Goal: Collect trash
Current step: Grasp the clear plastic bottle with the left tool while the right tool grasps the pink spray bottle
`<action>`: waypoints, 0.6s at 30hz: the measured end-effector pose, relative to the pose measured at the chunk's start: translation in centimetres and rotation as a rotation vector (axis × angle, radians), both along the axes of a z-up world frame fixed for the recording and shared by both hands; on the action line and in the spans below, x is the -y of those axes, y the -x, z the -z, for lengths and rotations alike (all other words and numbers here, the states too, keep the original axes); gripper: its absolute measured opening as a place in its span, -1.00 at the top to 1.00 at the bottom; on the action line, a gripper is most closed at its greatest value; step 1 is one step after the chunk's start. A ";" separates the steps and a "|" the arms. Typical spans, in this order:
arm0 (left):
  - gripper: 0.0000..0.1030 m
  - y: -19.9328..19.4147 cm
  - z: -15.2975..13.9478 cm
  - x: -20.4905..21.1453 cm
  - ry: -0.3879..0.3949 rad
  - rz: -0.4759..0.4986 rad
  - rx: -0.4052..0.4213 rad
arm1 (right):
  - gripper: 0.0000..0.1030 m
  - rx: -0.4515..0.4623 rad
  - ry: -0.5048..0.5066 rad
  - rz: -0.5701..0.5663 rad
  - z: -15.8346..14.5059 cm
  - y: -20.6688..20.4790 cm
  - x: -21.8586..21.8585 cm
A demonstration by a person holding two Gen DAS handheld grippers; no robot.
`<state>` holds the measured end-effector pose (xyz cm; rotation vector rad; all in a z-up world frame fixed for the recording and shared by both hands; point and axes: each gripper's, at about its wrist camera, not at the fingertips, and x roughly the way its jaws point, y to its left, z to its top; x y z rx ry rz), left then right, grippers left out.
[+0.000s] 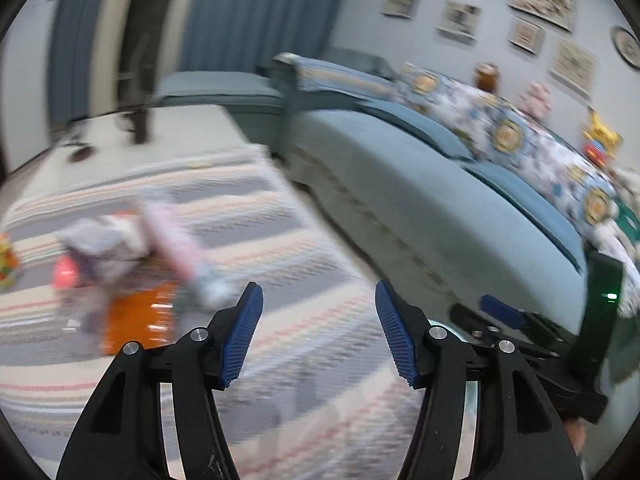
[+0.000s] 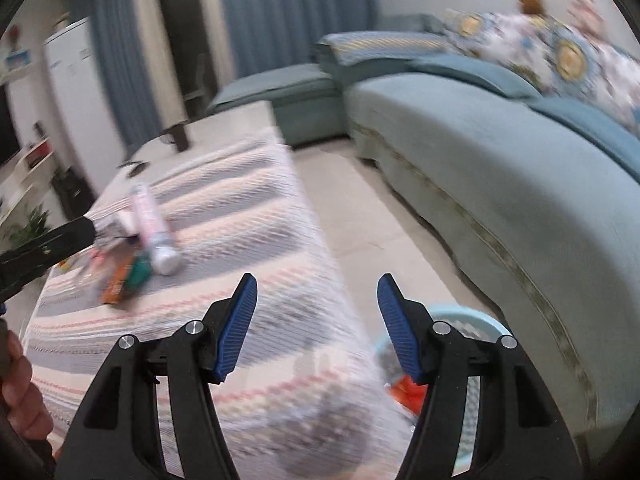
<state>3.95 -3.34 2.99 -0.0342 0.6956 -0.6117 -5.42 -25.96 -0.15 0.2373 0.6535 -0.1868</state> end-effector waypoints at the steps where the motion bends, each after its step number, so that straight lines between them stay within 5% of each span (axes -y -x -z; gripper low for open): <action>1: -0.19 -0.4 -0.2 -1.4 0.002 -0.031 0.002 | -0.14 0.007 0.014 -0.029 -0.5 -0.9 -1.3; 10: -0.31 -6.1 1.3 -14.3 -0.057 -0.279 -0.056 | 0.04 0.024 0.043 -0.258 -2.6 -10.2 -11.0; 18: -0.32 -11.2 5.0 -18.2 -0.112 -0.299 -0.197 | 0.04 -0.086 0.045 -0.379 -0.1 -19.1 -16.4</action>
